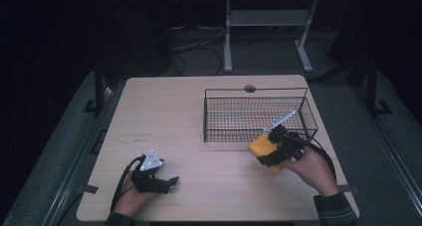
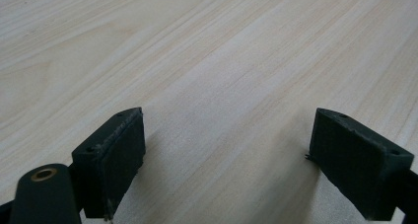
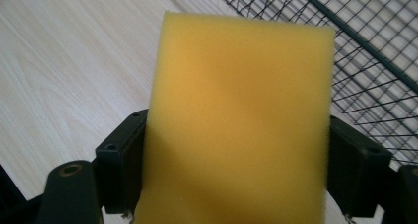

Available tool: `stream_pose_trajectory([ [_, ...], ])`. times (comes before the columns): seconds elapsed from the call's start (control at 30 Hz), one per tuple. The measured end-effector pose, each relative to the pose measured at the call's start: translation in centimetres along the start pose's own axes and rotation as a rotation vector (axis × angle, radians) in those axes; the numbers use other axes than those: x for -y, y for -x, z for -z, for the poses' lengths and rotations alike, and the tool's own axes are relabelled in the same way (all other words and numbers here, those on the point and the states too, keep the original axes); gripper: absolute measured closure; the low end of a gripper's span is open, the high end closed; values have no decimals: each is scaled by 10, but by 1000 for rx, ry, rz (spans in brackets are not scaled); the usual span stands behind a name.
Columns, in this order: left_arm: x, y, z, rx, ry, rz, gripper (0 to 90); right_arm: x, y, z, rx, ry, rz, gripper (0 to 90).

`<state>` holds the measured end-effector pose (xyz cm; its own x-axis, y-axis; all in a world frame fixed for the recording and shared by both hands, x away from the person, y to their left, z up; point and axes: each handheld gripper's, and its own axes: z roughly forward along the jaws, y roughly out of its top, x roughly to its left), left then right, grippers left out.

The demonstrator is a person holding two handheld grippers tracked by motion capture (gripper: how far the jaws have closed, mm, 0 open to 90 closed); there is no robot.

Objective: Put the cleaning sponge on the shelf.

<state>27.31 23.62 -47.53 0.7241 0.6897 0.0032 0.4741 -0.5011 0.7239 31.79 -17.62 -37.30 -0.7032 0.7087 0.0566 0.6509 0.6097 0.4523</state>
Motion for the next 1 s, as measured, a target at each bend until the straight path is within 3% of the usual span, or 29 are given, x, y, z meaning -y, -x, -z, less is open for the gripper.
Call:
stream_pose_trajectory([
  [0.57, 0, 0, 0, 0, -2, -2, 130, -7, 34, 25, 34, 35, -55, 216],
  [1.0, 0, 0, 0, 1, -3, -1, 131, -15, 65, 33, 82, 42, -103, 216],
])
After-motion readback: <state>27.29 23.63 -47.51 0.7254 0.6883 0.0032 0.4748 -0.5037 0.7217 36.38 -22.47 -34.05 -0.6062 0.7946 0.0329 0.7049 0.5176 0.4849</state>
